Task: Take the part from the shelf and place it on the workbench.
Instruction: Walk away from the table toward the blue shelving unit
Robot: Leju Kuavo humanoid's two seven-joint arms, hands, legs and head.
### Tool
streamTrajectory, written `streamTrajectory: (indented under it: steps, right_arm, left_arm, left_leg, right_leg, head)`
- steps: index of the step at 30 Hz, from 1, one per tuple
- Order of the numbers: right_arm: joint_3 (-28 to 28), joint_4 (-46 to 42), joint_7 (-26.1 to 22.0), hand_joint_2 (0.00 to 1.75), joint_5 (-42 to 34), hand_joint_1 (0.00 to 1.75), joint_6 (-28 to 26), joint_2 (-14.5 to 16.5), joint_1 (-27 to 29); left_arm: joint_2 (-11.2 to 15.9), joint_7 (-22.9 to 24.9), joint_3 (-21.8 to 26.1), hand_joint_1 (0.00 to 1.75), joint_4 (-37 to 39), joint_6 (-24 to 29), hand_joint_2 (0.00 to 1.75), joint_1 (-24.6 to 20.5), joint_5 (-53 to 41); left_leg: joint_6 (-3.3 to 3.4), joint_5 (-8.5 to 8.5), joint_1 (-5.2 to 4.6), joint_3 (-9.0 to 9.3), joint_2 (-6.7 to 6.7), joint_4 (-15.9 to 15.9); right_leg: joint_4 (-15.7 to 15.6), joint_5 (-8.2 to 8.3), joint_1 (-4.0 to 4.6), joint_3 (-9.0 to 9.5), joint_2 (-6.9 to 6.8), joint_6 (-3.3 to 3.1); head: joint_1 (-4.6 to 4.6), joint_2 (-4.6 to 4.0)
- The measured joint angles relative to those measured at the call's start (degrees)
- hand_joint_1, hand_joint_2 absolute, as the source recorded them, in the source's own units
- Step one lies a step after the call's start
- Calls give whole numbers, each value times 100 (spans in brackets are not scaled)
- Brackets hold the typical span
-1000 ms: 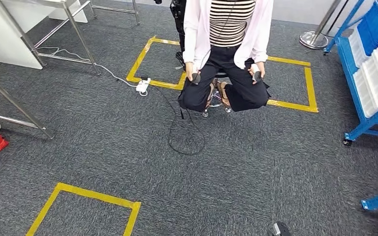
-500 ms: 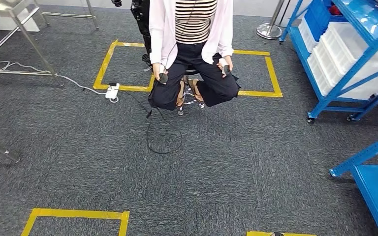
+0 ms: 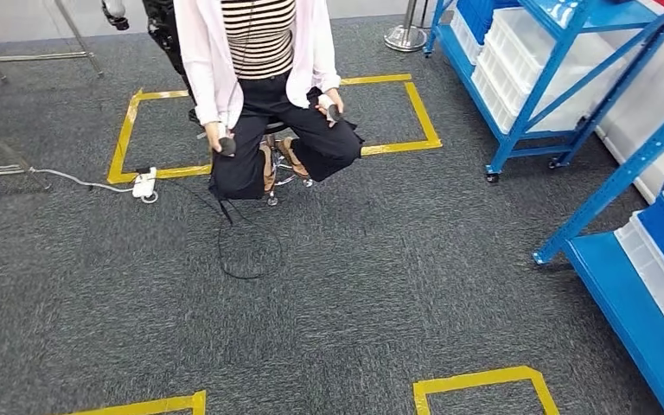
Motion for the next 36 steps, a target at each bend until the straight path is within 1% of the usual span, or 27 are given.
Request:
streamTrajectory:
  steps: [1,2,3,4,6,8,10,11,13,14,15,17,18,19,21,23,24,25,26,28,30,31,32,33,34,35,36]
  right_arm:
    - [32,-3,6,0,4,0,-40,-1,-7]
    - [58,-5,14,0,-24,0,-68,-1,-4]
    - [80,-7,19,0,-78,0,-74,-1,5]
    - [93,-9,13,0,-144,0,-58,-1,15]
    - [110,-19,-19,0,-214,0,-18,1,22]
    - [156,-26,-37,0,-224,0,-48,1,15]
    - [195,-30,-57,0,-334,0,-11,2,53]
    - [202,-32,-81,0,-395,0,32,3,87]
    - [230,-40,-131,0,-465,0,60,11,127]
    - [246,-47,-149,0,-516,0,60,18,132]
    - [261,-54,-172,0,-586,0,77,24,134]
    - [273,-63,-238,0,-707,0,129,33,170]
    - [285,-65,-267,0,-726,0,120,35,191]
    - [299,-65,-279,0,-757,0,95,37,209]
    - [321,-74,-279,0,-891,0,92,40,214]
    - [325,-88,-293,0,-997,0,137,44,205]
    - [330,-93,-303,0,-996,0,128,45,205]
    - [347,-95,-307,0,-974,0,91,45,207]
    - [369,-95,-303,0,-952,0,40,43,212]
    - [412,-95,-288,0,-926,0,-62,43,206]
    - [428,-95,-281,0,-925,0,-105,45,184]
    - [434,-95,-281,0,-925,0,-111,45,174]
    - [443,-95,-281,0,-925,0,-115,45,170]
    - [452,-95,-280,0,-924,0,-116,46,175]
    - [460,-96,-279,0,-924,0,-116,49,180]
    - [466,-96,-278,0,-924,0,-116,56,183]
    - [468,-96,-277,0,-924,0,-117,62,181]
  left_arm:
    - [-1,5,-11,0,1,6,0,8,5]
    - [-1,12,-16,0,1,-5,0,13,25]
    - [-1,19,-18,0,1,-23,0,14,45]
    - [0,24,-20,0,1,-36,0,14,63]
    - [0,18,-30,0,1,-41,0,19,83]
    - [-1,12,-34,0,2,-94,0,30,135]
    - [-4,3,-37,0,1,-113,0,35,169]
    - [-10,-8,-44,0,-1,-102,0,34,174]
    - [-17,-27,-55,0,-3,-109,0,30,213]
    - [-15,-26,-58,0,-4,-95,0,30,234]
    - [-11,-19,-62,0,-4,-68,0,32,244]
    - [-9,7,-79,0,-5,-28,0,30,252]
    - [-10,25,-88,0,-6,-32,0,24,263]
    - [-15,44,-99,0,-7,-12,0,13,270]
    - [-26,70,-117,0,-11,70,0,-7,267]
    - [-31,89,-123,0,-17,83,0,-14,296]
    - [-32,104,-122,0,-20,71,0,-20,317]
    - [-36,122,-124,0,-24,83,0,-34,328]
    - [-40,137,-131,0,-33,123,0,-53,322]
    - [-49,145,-152,0,-50,226,0,-80,281]
    - [-52,145,-172,0,-55,279,0,-69,251]
    - [-53,146,-179,0,-54,295,0,-55,247]
    - [-51,147,-186,0,-54,307,0,-42,245]
    - [-49,147,-192,0,-54,314,0,-35,245]
    - [-47,147,-196,0,-55,317,0,-33,245]
    - [-45,147,-198,0,-55,317,0,-33,245]
    - [-44,147,-199,0,-55,317,0,-32,245]
  left_leg:
    - [-8,-122,0,-165,-45,337]
    - [-13,-119,1,-254,-61,491]
    - [-15,-4,6,-250,-72,436]
    - [-15,205,17,-137,-101,158]
    - [-15,592,61,200,-350,-615]
    - [2,708,70,369,-549,-1010]
    - [60,712,29,381,-463,-1046]
    - [103,731,18,394,-392,-1077]
    - [199,771,19,422,-236,-1152]
    - [230,780,13,427,-149,-1170]
    - [249,779,6,426,-61,-1177]
    - [250,773,-5,421,110,-1176]
    - [246,768,-7,422,182,-1175]
    - [236,761,-6,426,252,-1175]
    - [195,735,-13,452,380,-1170]
    - [126,692,-37,493,503,-1163]
    - [94,674,-44,515,567,-1164]
    - [63,661,-38,540,637,-1171]
    - [28,635,-15,557,642,-1162]
    - [-22,437,27,487,397,-930]
    - [-27,35,41,174,51,-218]
    - [-25,-142,41,-28,-24,203]
    - [-27,-224,42,-189,-56,506]
    - [-29,-179,47,-257,-67,595]
    - [-32,-17,58,-215,-79,450]
    - [-41,220,80,-79,-126,112]
    - [-62,442,111,95,-250,-301]
  right_leg:
    - [1,0,12,2,79,-2]
    - [3,0,21,7,157,-2]
    - [6,-1,25,15,238,-1]
    - [9,-1,25,26,315,1]
    - [32,-6,35,20,466,12]
    - [54,4,45,-41,599,62]
    - [43,31,35,-112,723,142]
    - [64,23,29,-141,692,173]
    - [359,-145,34,-309,410,190]
    - [700,-314,24,-471,222,182]
    - [1111,-500,17,-676,111,179]
    - [1746,-724,-13,-973,52,222]
    - [1762,-706,-30,-967,35,266]
    - [1524,-604,-49,-834,-7,319]
    - [653,-318,-58,-359,-285,386]
    - [96,-115,-7,-50,-541,350]
    - [34,-74,26,-25,-564,312]
    - [32,-47,45,-38,-498,274]
    - [14,-33,9,-35,-421,231]
    - [-26,-5,-47,2,-280,126]
    - [-42,9,-59,30,-141,41]
    - [-42,9,-49,30,-64,20]
    - [-41,9,-43,35,26,14]
    - [-38,8,-40,44,116,14]
    - [-34,7,-45,59,207,16]
    - [-26,2,-53,74,295,25]
    - [-6,-9,-49,77,379,46]
  head:
    - [-3,0]
    - [-4,0]
    - [-4,0]
    - [-5,0]
    - [-4,0]
    - [0,0]
    - [1,0]
    - [1,0]
    - [17,0]
    - [25,0]
    - [33,0]
    - [36,0]
    - [36,0]
    - [37,0]
    - [39,0]
    - [30,0]
    - [25,0]
    - [20,0]
    - [15,0]
    - [3,0]
    - [-20,0]
    - [-27,0]
    - [-30,0]
    - [-31,0]
    - [-31,0]
    - [-32,0]
    - [-33,0]
